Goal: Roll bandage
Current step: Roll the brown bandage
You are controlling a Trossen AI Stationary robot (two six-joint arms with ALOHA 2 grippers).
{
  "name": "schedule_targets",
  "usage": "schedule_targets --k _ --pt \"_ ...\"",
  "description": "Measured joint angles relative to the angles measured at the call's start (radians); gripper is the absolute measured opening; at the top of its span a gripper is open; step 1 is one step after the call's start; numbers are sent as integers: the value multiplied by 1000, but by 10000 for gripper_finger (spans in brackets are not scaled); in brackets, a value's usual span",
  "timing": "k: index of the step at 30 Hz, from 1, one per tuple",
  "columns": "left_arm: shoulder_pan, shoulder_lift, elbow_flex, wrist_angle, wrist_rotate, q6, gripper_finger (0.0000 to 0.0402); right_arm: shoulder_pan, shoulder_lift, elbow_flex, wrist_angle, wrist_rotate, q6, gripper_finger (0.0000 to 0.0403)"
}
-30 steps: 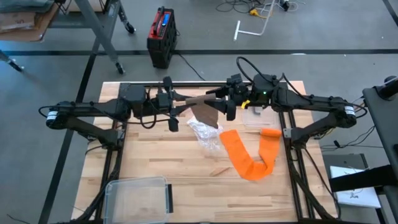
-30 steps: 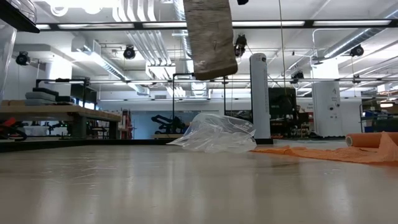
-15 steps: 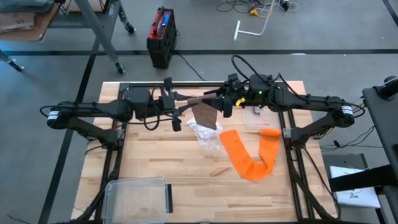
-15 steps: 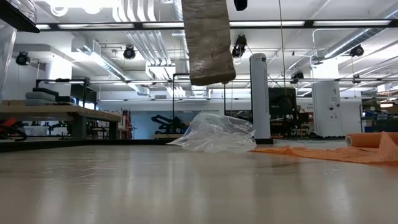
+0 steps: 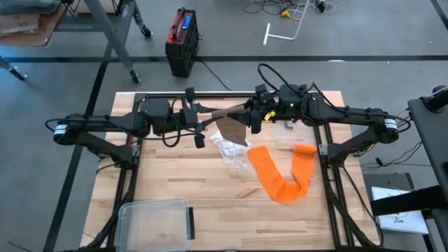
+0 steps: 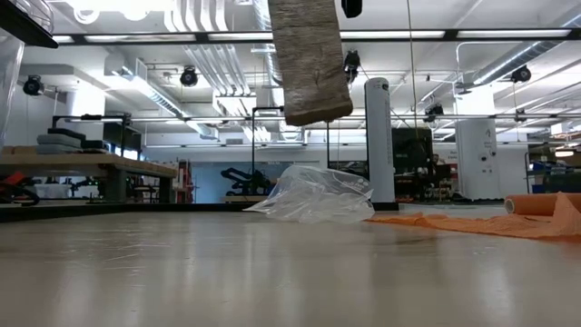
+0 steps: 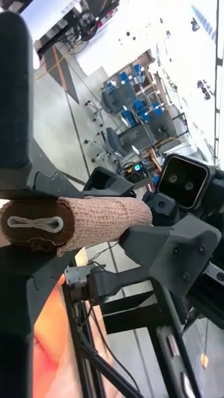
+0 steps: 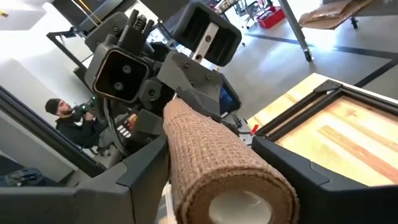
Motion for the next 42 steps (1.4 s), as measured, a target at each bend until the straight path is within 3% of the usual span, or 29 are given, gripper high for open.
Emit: schedule_targets --k 8,13,24,30,35,42 --pt "1 0 0 -4 0 75 65 0 0 0 -2 -26 1 189" --pt "1 0 0 -4 0 60 89 0 0 0 1 -26 -33 172" --pt "2 -39 0 -62 8 -331 217 2 0 0 6 -26 -288 129" --pt "43 -77 0 -73 172 -526 267 12 0 0 30 -68 -430 120" --pt "63 -65 0 -60 225 -552 272 24 0 0 60 -115 -478 119" --pt "69 -48 -1 -19 316 -553 245 27 0 0 63 -148 -499 113"
